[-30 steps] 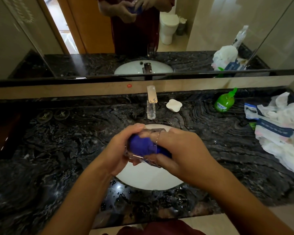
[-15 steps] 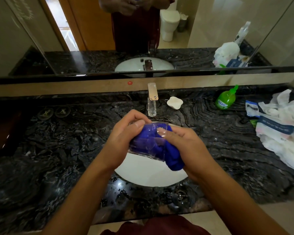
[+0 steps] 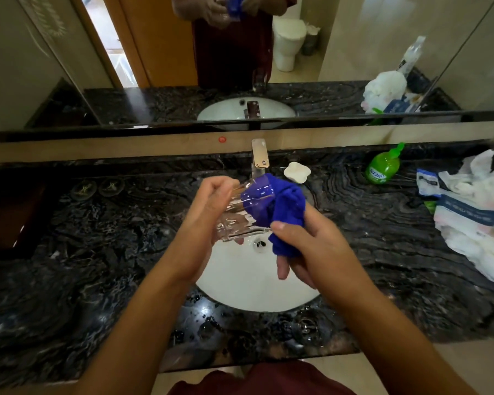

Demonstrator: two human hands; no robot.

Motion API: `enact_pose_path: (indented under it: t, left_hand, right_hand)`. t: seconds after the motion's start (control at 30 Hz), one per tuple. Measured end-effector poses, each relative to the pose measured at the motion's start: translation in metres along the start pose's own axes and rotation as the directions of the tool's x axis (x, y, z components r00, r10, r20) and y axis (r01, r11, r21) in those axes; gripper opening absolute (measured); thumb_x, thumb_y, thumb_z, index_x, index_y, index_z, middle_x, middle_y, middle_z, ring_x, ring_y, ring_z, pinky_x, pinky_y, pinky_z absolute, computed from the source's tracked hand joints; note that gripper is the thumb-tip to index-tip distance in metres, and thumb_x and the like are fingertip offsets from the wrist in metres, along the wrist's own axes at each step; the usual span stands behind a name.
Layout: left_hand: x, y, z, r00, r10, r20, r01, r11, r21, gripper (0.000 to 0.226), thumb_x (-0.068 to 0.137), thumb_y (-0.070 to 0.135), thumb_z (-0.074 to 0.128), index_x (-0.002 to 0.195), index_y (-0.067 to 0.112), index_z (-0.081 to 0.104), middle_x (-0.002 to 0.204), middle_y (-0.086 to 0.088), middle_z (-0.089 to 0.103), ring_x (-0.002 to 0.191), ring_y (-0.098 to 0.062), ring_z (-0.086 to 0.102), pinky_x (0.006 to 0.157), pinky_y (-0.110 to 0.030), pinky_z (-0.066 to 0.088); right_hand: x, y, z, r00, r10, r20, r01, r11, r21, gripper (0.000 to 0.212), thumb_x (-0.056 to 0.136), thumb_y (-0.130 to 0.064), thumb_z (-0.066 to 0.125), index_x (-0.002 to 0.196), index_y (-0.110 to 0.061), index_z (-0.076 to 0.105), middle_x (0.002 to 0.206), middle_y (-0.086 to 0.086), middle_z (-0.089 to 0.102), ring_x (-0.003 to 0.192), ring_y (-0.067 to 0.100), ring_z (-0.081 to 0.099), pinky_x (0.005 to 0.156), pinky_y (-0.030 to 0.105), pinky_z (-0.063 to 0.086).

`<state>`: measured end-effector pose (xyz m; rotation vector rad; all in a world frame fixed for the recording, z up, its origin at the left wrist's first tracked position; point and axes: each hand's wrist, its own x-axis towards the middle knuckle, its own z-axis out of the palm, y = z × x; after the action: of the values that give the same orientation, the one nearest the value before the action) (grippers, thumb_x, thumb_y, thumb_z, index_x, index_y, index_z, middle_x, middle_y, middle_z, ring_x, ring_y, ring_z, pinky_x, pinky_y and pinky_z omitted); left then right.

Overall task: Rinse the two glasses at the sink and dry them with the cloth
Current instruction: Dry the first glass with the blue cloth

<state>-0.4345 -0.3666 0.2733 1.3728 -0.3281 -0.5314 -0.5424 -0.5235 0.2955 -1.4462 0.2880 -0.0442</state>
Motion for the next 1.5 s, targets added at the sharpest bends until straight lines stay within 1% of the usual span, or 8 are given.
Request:
enact_pose_path:
  t: [0.23,0.5,0.87,1.0,1.1,1.17,1.33,1.5]
  left_hand:
    - [0.003,0.002,0.007,0.999,0.030,-0.021,-0.026,0.985,0.169,0.040,0.089,0.044,0.057,0.098,0.005,0.058,0.080,-0.008,0.060,0.067,-0.022,0.051,0.054,-0.031,0.038]
    - [0.008,0.011,-0.001,0.979,-0.047,0.200,-0.012,0.959,0.284,0.025,0.092,0.031,0.052,0.097,0.009,0.064,0.075,-0.006,0.061,0.055,-0.016,0.055,0.043,-0.027,0.039]
    - [0.009,0.008,-0.013,0.985,0.078,0.151,-0.096,0.989,0.111,0.027,0.097,0.026,0.046,0.103,0.004,0.060,0.081,-0.003,0.069,0.054,-0.019,0.060,0.038,-0.026,0.041]
    - [0.005,-0.002,-0.004,0.989,-0.086,0.119,0.103,0.985,-0.142,0.032,0.098,0.035,0.050,0.105,0.005,0.059,0.083,-0.015,0.065,0.051,-0.025,0.056,0.037,-0.024,0.037]
    - [0.002,-0.005,0.004,0.939,-0.297,0.175,0.334,0.908,-0.254,0.043,0.100,0.045,0.050,0.101,0.006,0.068,0.072,-0.011,0.060,0.043,-0.019,0.054,0.031,-0.019,0.034]
    - [0.003,-0.004,0.002,0.900,-0.363,0.241,0.427,0.844,-0.325,0.052,0.100,0.052,0.045,0.097,0.008,0.072,0.066,-0.008,0.059,0.040,-0.017,0.053,0.029,-0.017,0.033]
    - [0.004,-0.002,0.001,0.892,-0.407,0.198,0.440,0.882,-0.168,0.044,0.090,0.056,0.056,0.078,0.017,0.071,0.060,-0.004,0.056,0.038,-0.016,0.048,0.034,-0.015,0.031]
    - [0.005,-0.006,0.015,0.977,-0.203,0.065,0.199,0.978,0.056,0.034,0.085,0.046,0.066,0.082,0.012,0.057,0.062,-0.001,0.054,0.047,-0.015,0.048,0.054,-0.027,0.029]
  right_hand:
    - [0.004,0.015,-0.006,0.951,0.170,0.259,-0.185,0.982,0.034,0.035,0.084,-0.020,0.063,0.117,-0.008,0.062,0.056,0.002,0.052,0.035,0.012,0.038,0.036,0.016,0.028]
    - [0.003,0.016,-0.014,0.947,0.072,0.313,-0.014,0.983,-0.183,0.038,0.074,-0.010,0.080,0.109,-0.013,0.066,0.073,0.018,0.062,0.044,0.020,0.047,0.040,0.025,0.039]
    - [-0.002,0.033,-0.022,0.996,0.011,0.089,-0.065,0.770,0.635,0.039,0.051,-0.024,0.093,0.075,-0.008,0.067,0.040,-0.001,0.050,0.023,0.005,0.035,0.032,0.010,0.027]
    - [-0.001,0.025,-0.029,0.968,-0.228,-0.104,0.241,0.962,0.131,0.031,0.072,0.000,0.068,0.098,-0.017,0.074,0.070,0.006,0.068,0.046,0.017,0.060,0.046,0.026,0.049]
    - [-0.003,0.023,-0.024,0.861,-0.492,0.131,0.482,0.704,-0.522,0.053,0.081,0.000,0.069,0.127,-0.026,0.070,0.131,-0.008,0.070,0.120,0.012,0.068,0.101,0.031,0.053]
    - [-0.003,0.023,-0.028,0.842,-0.462,0.278,0.522,0.568,-0.636,0.063,0.085,-0.003,0.068,0.144,-0.024,0.058,0.151,-0.009,0.056,0.139,0.009,0.053,0.112,0.029,0.044]
    - [0.000,0.016,-0.027,0.877,-0.212,0.432,0.481,0.378,-0.791,0.063,0.088,-0.029,0.067,0.147,-0.037,0.047,0.151,-0.019,0.052,0.124,0.016,0.063,0.094,0.035,0.054]
    - [0.008,0.007,-0.027,0.936,0.032,0.351,0.167,0.835,-0.524,0.051,0.089,-0.007,0.076,0.135,-0.025,0.061,0.106,-0.023,0.067,0.071,-0.001,0.064,0.064,0.020,0.052]
